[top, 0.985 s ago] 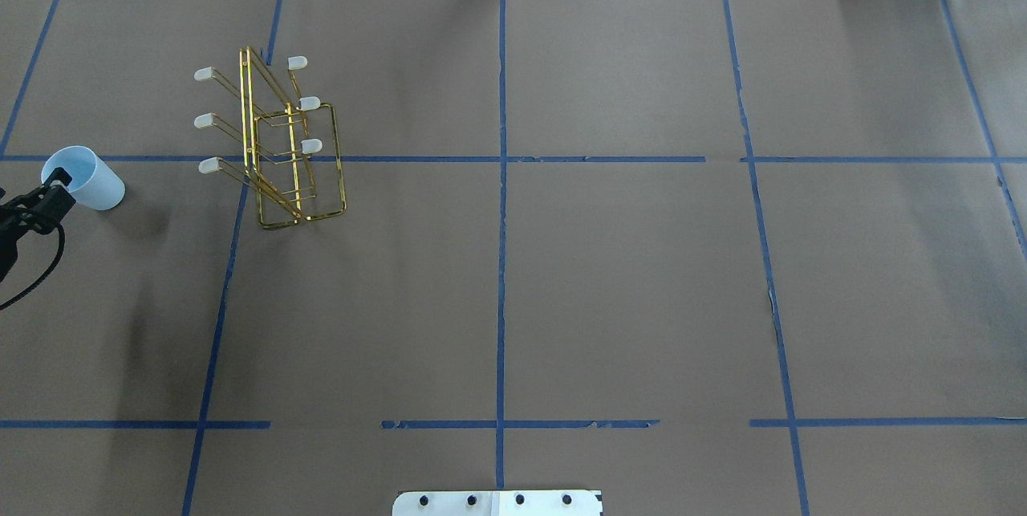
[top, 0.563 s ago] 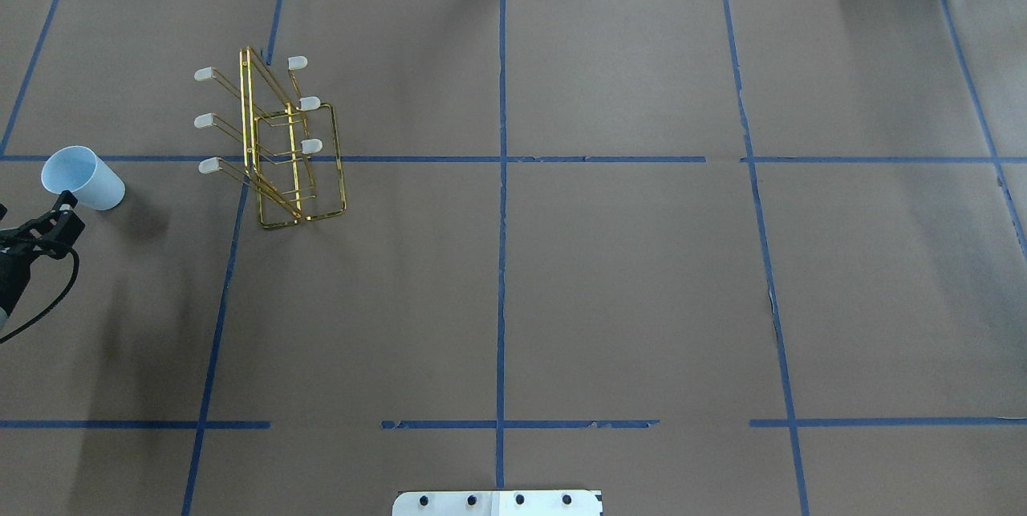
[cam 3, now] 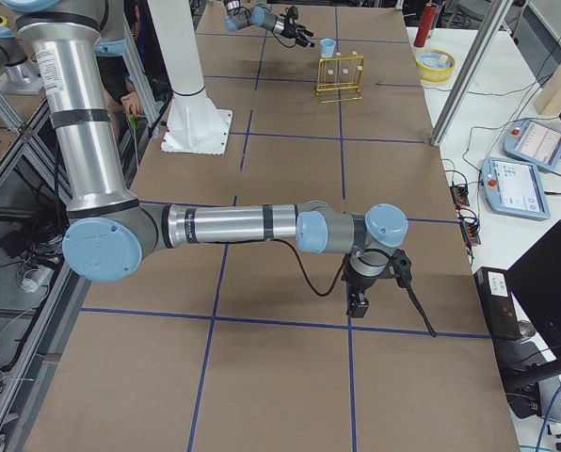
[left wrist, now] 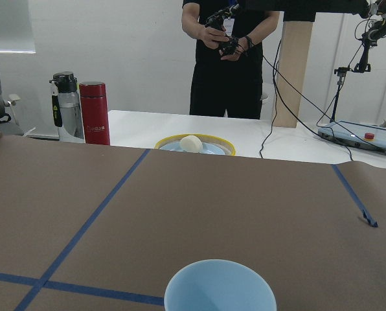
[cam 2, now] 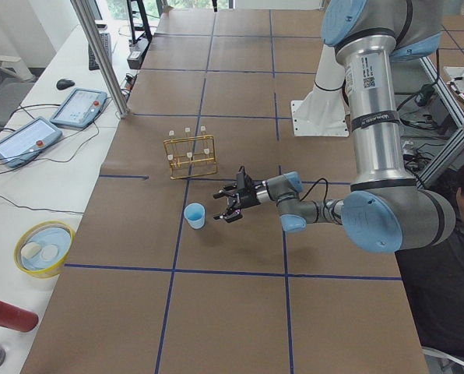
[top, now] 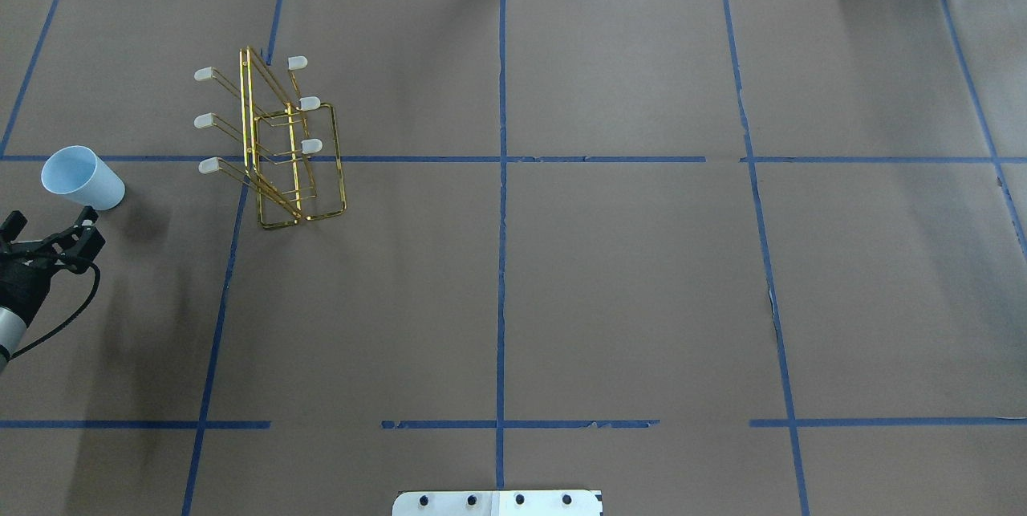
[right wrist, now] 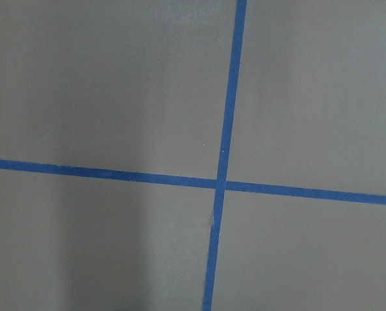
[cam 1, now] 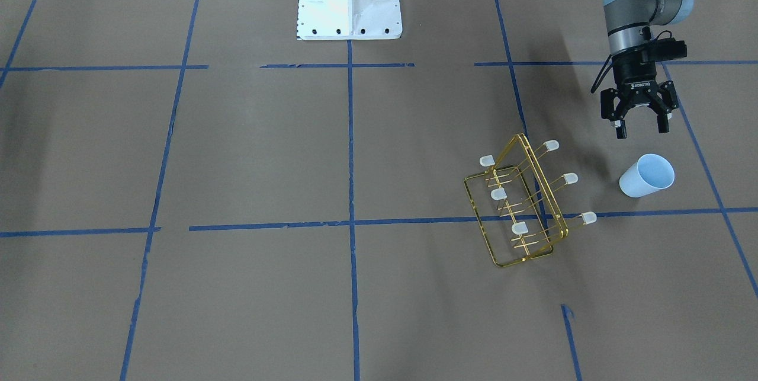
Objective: Hang cup on cup holder
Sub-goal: 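Move the left gripper toward the light blue cup, then close the left gripper on the light blue cup's rim and lift it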
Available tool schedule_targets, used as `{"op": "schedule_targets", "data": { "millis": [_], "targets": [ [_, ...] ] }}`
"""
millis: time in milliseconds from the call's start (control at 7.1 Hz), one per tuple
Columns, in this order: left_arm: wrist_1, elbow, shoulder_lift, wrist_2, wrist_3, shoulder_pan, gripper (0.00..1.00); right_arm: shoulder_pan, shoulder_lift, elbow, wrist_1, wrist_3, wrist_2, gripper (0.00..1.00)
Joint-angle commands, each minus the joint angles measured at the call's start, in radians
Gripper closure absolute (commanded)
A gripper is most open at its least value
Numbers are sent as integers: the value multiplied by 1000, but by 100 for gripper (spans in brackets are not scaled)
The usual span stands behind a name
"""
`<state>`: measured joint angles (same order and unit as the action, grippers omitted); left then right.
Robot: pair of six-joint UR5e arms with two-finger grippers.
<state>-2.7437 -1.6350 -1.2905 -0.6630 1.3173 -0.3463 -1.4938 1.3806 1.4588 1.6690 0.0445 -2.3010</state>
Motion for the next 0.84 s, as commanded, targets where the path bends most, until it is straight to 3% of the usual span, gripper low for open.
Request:
{"op": "schedule_targets", "data": {
  "millis": [0, 282, 704],
  "targets": [
    [-2, 33, -13, -4, 45, 16, 0, 0, 0, 0, 0, 0, 0, 0],
    [-2, 56, -16, -7, 68, 13, 0, 0, 0, 0, 0, 0, 0, 0],
    [-2, 73, -39, -104, 72, -31, 0, 0, 0, 0, 0, 0, 0, 0]
  ]
}}
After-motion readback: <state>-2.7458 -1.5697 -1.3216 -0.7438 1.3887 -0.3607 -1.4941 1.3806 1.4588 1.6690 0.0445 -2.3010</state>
